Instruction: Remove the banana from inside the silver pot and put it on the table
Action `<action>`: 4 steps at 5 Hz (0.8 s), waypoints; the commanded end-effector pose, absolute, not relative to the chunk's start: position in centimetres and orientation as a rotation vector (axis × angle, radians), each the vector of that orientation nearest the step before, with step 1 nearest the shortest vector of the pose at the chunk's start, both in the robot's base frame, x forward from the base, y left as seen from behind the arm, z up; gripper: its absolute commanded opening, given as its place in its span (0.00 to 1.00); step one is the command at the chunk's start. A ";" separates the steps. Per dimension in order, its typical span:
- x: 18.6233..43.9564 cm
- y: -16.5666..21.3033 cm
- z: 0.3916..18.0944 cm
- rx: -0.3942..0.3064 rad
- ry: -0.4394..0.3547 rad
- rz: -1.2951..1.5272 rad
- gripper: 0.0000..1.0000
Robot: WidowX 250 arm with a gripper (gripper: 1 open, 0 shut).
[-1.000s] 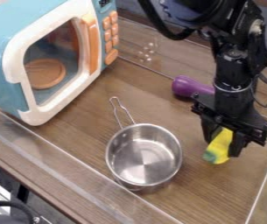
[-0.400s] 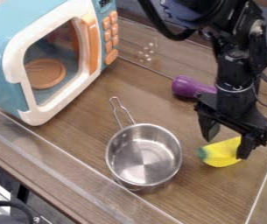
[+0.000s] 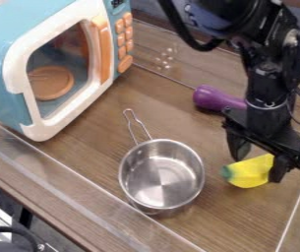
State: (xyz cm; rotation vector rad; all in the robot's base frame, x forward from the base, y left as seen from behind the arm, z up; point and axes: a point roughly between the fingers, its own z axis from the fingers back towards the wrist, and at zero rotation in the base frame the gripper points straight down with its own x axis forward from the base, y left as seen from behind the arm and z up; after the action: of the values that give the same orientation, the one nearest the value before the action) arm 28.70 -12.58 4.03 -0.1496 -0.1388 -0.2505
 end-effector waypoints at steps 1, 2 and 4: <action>28.9 -12.9 4.7 -0.160 -0.171 -0.264 1.00; 28.9 -12.9 4.7 -0.163 -0.173 -0.274 1.00; 28.7 -12.9 4.8 -0.170 -0.172 -0.291 1.00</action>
State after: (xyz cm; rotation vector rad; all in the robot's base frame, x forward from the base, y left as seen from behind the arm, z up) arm 28.39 -12.69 3.73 -0.1610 -0.1383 -0.2768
